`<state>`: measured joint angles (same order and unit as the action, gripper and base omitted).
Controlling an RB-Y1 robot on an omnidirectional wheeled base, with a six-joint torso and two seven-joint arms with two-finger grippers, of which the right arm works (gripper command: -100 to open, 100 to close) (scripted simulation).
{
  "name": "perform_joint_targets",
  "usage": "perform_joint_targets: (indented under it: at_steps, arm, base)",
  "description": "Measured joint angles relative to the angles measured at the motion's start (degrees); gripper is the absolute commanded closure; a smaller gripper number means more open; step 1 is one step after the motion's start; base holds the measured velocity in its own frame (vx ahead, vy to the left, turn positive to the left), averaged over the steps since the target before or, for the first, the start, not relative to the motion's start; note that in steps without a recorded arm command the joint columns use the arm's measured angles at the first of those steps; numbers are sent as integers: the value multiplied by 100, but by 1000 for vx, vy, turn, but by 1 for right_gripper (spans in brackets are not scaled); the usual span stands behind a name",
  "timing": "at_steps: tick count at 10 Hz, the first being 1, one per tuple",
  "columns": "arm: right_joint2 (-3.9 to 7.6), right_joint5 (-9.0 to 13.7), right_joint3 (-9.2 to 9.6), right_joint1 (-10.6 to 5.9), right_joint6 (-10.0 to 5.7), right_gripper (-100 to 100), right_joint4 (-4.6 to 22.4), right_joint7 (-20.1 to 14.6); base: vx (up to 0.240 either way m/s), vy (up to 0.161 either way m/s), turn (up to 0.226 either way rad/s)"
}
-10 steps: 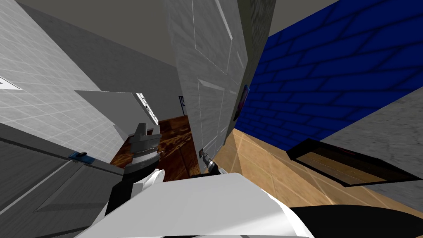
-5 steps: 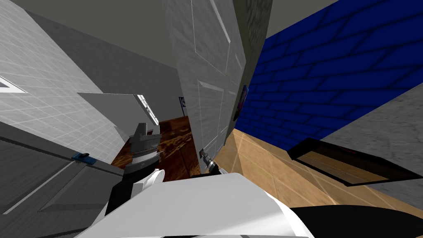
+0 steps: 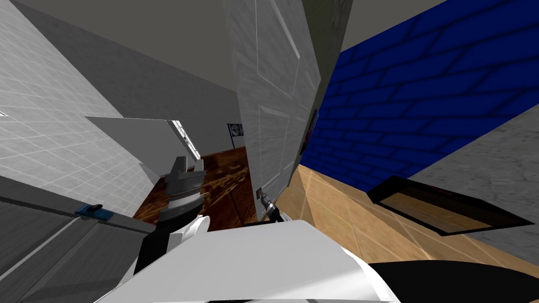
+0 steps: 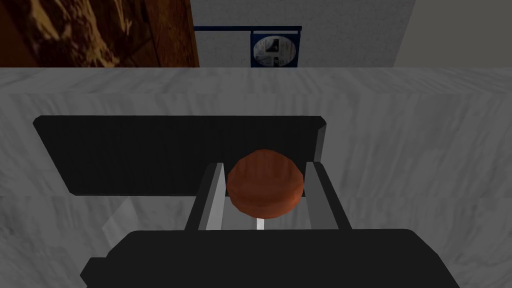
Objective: Push the door open
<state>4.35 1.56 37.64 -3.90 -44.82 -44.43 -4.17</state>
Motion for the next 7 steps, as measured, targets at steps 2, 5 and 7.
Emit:
perform_joint_targets:
  at_steps: [2,5,7]
  arm:
    - [100,17,-74,129,141,100,-263,19]
    - [54,64,-234,57,113,100,-143,69]
    - [52,107,-369,7,92,100,-39,86]
  base:
    - [123,143,-41]
    - [94,110,-38]
    - [122,160,-52]
